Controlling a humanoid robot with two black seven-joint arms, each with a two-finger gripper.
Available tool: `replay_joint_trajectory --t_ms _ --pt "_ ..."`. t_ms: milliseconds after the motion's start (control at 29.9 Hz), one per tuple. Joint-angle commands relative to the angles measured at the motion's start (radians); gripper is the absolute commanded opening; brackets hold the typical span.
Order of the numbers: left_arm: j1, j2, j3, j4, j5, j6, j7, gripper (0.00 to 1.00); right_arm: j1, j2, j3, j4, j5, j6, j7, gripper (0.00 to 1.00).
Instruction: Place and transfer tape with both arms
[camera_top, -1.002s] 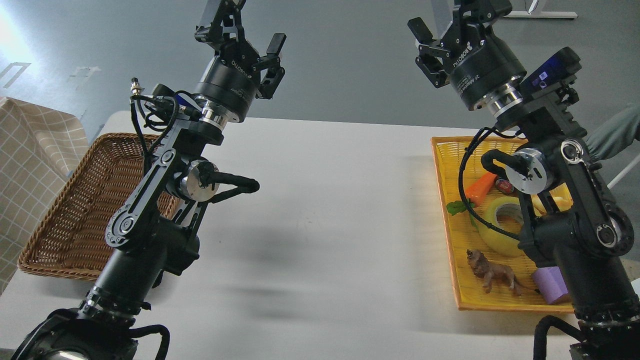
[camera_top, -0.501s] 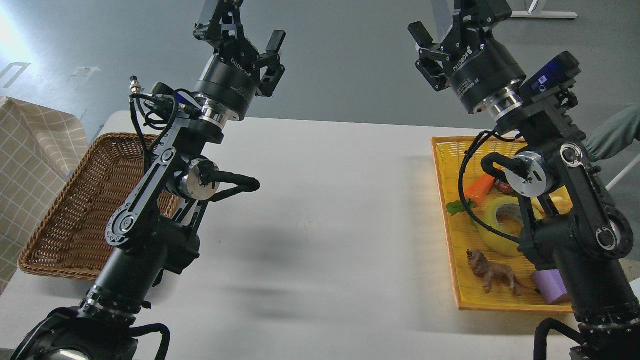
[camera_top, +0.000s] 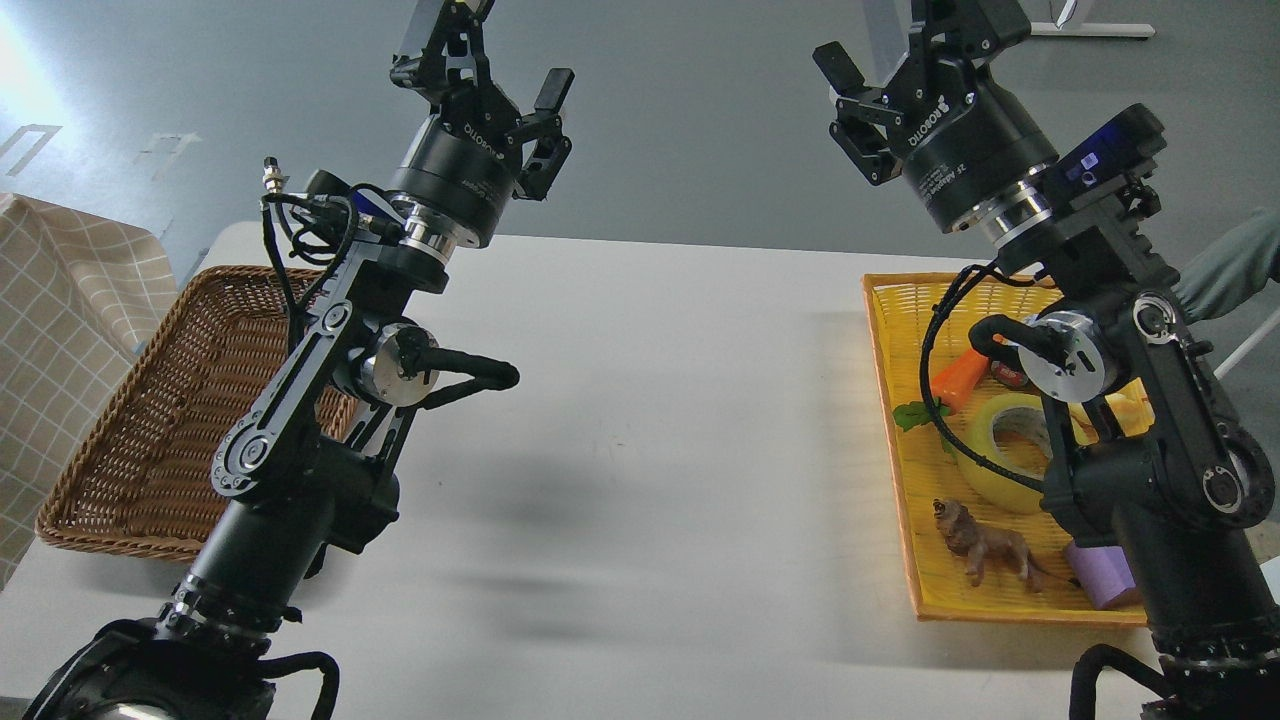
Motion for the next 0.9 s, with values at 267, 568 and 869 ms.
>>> replay_joint_trajectory --t_ms 267,568,869 --pt "-0.004 0.0 0.005 0.0 0.0 0.001 -0.014 0.99 0.006 0.0 0.028 0.001 0.0 -0.003 0.0 1.0" --pt "-0.009 0.0 0.001 0.0 0.0 0.001 -0.014 0.99 0.013 0.0 0.034 0.001 0.0 -0.004 0.002 1.0" --pt "-0.004 0.0 -0.001 0.0 -0.001 -0.001 -0.015 0.99 0.012 0.0 0.033 0.004 0.0 -0.01 0.002 1.0"
